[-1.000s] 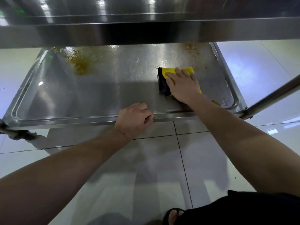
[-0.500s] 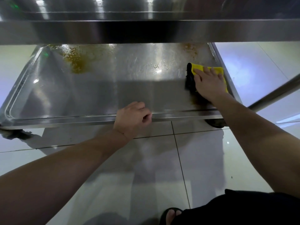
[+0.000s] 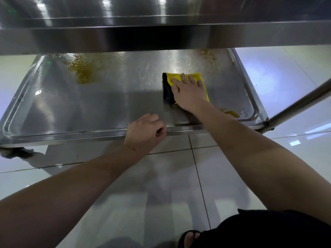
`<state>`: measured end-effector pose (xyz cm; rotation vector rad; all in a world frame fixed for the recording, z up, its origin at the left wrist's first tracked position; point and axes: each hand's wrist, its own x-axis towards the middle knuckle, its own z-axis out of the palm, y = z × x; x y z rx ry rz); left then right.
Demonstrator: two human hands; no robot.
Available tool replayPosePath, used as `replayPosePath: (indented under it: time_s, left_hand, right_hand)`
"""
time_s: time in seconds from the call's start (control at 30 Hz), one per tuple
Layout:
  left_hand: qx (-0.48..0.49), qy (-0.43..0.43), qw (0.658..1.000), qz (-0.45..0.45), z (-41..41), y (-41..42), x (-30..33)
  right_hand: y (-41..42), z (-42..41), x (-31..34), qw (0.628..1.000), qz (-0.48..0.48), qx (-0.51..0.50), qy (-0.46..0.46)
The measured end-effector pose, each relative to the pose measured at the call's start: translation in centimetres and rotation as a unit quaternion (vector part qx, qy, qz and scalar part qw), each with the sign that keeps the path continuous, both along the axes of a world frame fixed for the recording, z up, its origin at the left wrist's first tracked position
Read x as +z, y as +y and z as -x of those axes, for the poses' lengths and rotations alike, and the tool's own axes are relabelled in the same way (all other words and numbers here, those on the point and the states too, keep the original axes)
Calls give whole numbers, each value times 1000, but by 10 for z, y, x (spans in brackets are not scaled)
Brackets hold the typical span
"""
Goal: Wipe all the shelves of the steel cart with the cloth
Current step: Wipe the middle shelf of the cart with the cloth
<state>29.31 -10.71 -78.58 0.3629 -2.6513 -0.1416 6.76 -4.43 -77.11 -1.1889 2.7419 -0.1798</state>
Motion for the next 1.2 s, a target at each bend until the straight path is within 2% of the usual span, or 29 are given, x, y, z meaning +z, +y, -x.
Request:
replayPosePath:
  time_s: [0.17,0.57,0.83,1.07,1.2]
  left_hand:
    - [0,-11,1000,6,2,1,2]
    - [17,-12,1000,4,3,1,0]
    - [13,5,1000,6,0,2,-1]
    - [14,6,1000,-6,1,6,2]
    - [10,-20,1000,-5,2,4,4]
  right_hand:
    - [11,9,0,1000,7,3,-4]
    - [101,89,5,996,-5,-83,6]
    - [76,63,0,996,5,-90,16]
    - [24,14,2,1000,-10,-9,1]
    - [25,13,2,1000,-6,-5,-1]
